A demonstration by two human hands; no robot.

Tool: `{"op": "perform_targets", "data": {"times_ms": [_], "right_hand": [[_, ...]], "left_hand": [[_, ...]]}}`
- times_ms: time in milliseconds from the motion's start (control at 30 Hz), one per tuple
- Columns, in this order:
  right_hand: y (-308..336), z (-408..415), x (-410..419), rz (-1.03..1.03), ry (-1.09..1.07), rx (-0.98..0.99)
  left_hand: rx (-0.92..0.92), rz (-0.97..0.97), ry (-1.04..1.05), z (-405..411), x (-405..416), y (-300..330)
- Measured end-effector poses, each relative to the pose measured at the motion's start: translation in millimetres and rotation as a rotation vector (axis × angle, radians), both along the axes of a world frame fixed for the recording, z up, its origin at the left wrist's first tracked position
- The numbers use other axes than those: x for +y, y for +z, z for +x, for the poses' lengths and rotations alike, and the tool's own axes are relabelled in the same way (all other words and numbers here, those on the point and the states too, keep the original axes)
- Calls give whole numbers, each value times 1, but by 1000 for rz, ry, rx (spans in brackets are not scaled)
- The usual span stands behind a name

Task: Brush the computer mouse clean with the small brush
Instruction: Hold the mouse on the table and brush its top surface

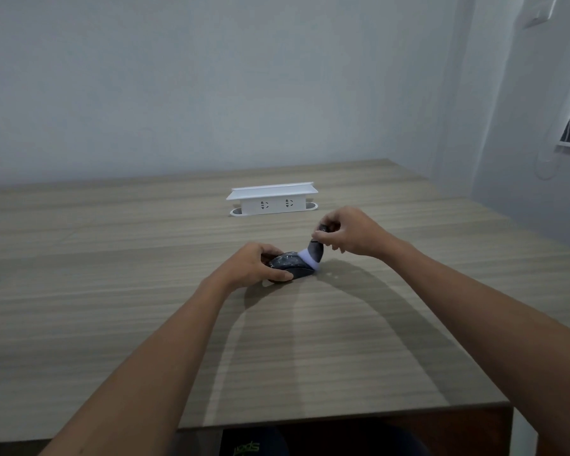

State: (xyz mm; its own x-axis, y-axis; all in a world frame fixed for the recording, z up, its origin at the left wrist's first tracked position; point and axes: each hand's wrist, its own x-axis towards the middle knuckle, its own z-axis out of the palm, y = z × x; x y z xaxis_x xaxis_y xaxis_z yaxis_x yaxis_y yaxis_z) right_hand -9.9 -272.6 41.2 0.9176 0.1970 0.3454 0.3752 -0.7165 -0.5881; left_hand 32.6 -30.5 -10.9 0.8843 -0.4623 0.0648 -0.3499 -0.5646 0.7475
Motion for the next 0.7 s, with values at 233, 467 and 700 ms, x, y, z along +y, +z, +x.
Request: {"op": "perform_targets", "data": {"times_ms": [233, 467, 700], "right_hand": [[1, -3, 0, 72, 26, 4], [2, -4, 1, 42, 5, -2], [4, -2, 2, -6, -24, -5]], "left_hand": [[8, 10, 0, 2, 1, -1], [11, 6, -3, 2, 0, -1], [7, 22, 2, 2, -1, 1]]}}
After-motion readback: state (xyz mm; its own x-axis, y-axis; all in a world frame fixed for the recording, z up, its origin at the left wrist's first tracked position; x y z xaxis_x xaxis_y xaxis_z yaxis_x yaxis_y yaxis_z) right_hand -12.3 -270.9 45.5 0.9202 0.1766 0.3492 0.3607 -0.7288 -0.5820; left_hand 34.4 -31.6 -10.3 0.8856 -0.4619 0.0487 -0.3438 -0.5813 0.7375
